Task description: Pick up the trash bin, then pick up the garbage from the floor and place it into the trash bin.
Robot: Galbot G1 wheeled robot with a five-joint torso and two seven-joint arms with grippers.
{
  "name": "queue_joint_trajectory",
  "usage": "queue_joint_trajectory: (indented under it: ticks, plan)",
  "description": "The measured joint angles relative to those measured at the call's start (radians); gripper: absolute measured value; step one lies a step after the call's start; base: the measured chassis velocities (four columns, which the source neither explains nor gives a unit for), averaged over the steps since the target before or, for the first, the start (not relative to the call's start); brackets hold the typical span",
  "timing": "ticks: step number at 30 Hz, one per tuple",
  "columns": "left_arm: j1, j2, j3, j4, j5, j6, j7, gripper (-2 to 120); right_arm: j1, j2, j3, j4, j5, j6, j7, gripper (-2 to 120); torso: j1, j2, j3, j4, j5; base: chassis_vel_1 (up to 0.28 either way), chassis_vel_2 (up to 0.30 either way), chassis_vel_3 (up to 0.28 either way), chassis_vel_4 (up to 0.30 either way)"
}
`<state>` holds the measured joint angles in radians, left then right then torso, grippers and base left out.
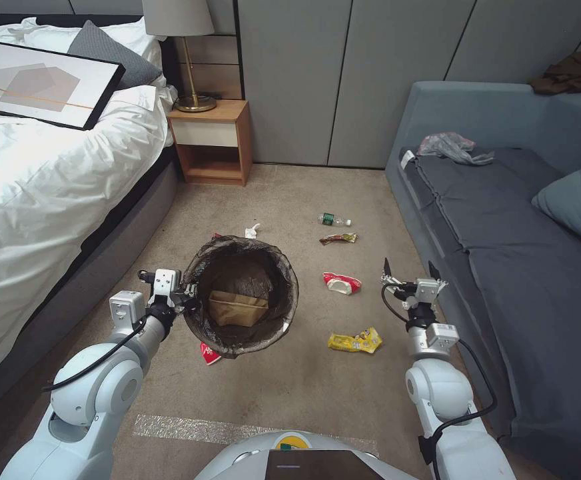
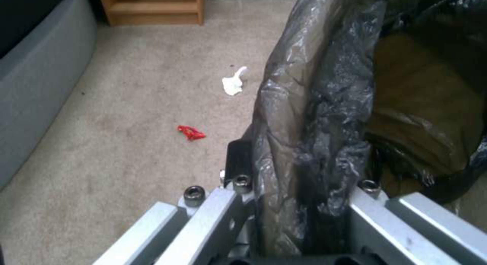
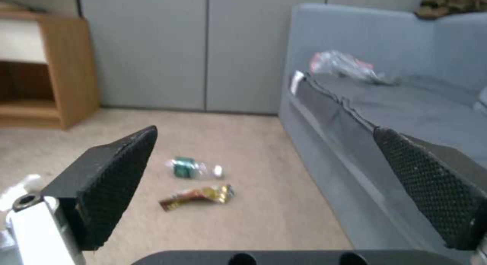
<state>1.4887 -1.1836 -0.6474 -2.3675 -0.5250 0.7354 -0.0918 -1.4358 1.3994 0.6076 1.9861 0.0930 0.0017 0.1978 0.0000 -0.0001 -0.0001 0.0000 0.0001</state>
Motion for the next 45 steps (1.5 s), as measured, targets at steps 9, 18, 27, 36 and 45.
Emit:
queue_joint_trajectory:
  ticks: [9, 18, 27, 36, 45]
  plan:
    - [0.0, -0.005, 0.002, 0.001, 0.001, 0.0, 0.0, 0, 0.026, -0.026, -0.027, 0.066, 0.024, -0.252, 0.065, 100, 0.0, 0.0, 0.0, 0.0001, -0.0001, 0.0, 0.0, 0.0, 0.0]
    - [0.003, 0.003, -0.002, -0.002, 0.0, 0.0, 0.0, 0, 0.065, -0.068, -0.055, 0.102, 0.145, -0.626, 0.053, 100, 0.0, 0.0, 0.0, 0.0, -0.0001, 0.0, 0.0, 0.0, 0.0]
    - [0.005, 0.001, 0.002, -0.005, -0.001, 0.0, 0.001, 0, 0.107, -0.082, -0.133, 0.026, 0.356, -0.752, 0.1, 100, 0.0, 0.0, 0.0, 0.0, -0.0001, 0.0, 0.0, 0.0, 0.0]
    - [0.003, -0.003, 0.003, 0.002, 0.001, 0.0, 0.001, 0, 0.125, -0.115, -0.204, -0.063, 0.282, -0.747, 0.07, 100, 0.0, 0.0, 0.0, 0.0, 0.0, 0.0, 0.0, 0.0, 0.0]
    - [-0.003, -0.011, 0.004, 0.01, 0.005, 0.0, 0.011, 0, 0.139, -0.196, -0.266, -0.12, 0.233, -0.741, 0.063, 100, 0.0, 0.0, 0.0, 0.0, 0.0, 0.0, 0.0, 0.0, 0.0]
